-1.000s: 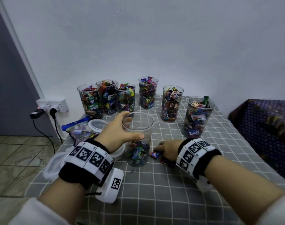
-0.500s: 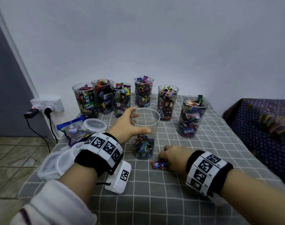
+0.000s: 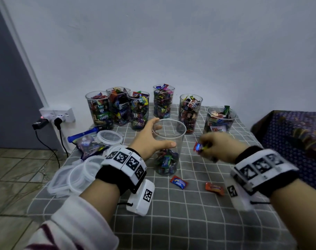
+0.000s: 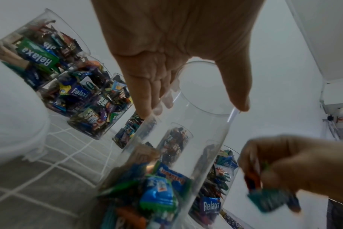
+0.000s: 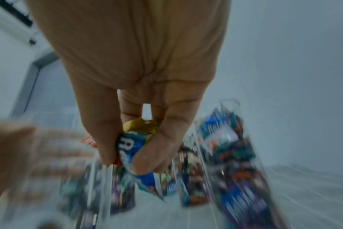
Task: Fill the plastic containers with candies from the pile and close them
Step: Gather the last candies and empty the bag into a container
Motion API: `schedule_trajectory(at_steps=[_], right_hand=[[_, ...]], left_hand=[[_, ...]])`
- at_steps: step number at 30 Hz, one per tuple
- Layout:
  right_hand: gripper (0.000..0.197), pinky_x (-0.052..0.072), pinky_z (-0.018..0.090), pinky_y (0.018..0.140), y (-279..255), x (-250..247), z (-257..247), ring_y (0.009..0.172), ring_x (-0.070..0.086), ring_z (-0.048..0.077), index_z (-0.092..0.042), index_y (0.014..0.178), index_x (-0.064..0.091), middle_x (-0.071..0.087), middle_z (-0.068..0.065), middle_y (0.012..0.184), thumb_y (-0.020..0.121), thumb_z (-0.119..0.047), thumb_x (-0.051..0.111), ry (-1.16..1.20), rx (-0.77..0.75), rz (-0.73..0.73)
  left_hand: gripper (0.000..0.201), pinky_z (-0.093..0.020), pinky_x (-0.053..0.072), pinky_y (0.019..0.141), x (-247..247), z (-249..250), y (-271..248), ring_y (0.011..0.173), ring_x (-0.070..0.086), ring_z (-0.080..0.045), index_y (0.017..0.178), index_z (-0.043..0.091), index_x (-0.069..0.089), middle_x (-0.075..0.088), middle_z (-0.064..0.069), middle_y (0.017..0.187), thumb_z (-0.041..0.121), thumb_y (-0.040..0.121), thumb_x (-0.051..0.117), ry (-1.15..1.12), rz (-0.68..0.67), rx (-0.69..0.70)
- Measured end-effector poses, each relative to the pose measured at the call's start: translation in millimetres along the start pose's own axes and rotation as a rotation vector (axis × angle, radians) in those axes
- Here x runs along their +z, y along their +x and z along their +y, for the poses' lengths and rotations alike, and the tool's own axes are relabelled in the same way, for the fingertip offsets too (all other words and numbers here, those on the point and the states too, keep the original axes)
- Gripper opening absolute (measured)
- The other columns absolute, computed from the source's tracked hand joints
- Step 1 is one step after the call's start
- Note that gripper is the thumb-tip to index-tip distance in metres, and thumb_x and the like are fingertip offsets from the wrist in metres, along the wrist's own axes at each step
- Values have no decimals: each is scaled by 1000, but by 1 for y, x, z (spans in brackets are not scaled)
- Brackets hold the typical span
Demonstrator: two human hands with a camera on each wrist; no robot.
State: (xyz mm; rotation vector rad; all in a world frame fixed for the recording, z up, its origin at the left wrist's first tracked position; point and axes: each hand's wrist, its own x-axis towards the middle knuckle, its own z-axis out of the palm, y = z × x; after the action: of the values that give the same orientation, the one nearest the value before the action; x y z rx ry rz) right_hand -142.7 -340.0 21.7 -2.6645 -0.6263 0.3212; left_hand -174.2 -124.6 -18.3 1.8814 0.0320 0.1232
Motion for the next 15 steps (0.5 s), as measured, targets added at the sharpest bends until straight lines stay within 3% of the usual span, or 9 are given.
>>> schedule_trajectory(at_steps=[4,6,8,10,12,15], right_hand=[[19,42,25,61,-2,-41,-22,68,52,15,-21,83,55,54,-7,71,80,-12,71,109,-116,243],[18,43,26,65,1,-48,-41,68,50,13,-19,87,56,53,-6,73,80,-13,71,148,-194,293],[19,44,29,72,8,-46,-59,76,52,17,-19,88,56,54,-3,77,80,-14,72,142,-253,310],[18,39,24,71,16,-37,-71,83,53,18,-20,93,59,52,-4,81,80,-17,71,51,-285,295],[23,34,22,68,22,-29,-79,86,50,16,-16,103,62,49,-5,85,82,-21,70,-52,-294,276],[24,33,23,60,27,-24,-82,86,49,14,-15,103,64,44,-10,78,82,-25,70,-101,-298,248]], left_hand=[[104,-44,36,108,1,1,-2,124,43,-18,141,26,28,46,7,124,37,53,82,-43,-13,5],[100,-42,36,108,2,0,-2,126,43,-18,141,25,27,45,6,125,31,58,82,-69,-9,1],[93,-39,37,107,2,0,-3,126,42,-18,142,23,26,44,5,126,21,66,81,-84,-5,-3],[92,-37,37,107,2,-1,-3,126,41,-17,142,24,26,44,5,126,20,68,80,-97,-7,-4],[91,-31,38,101,2,-1,-3,125,41,-16,142,23,26,43,4,128,17,69,79,-114,-8,-3],[88,-24,39,95,2,-3,-3,124,44,-15,142,16,28,47,0,133,10,70,78,-143,-14,21]])
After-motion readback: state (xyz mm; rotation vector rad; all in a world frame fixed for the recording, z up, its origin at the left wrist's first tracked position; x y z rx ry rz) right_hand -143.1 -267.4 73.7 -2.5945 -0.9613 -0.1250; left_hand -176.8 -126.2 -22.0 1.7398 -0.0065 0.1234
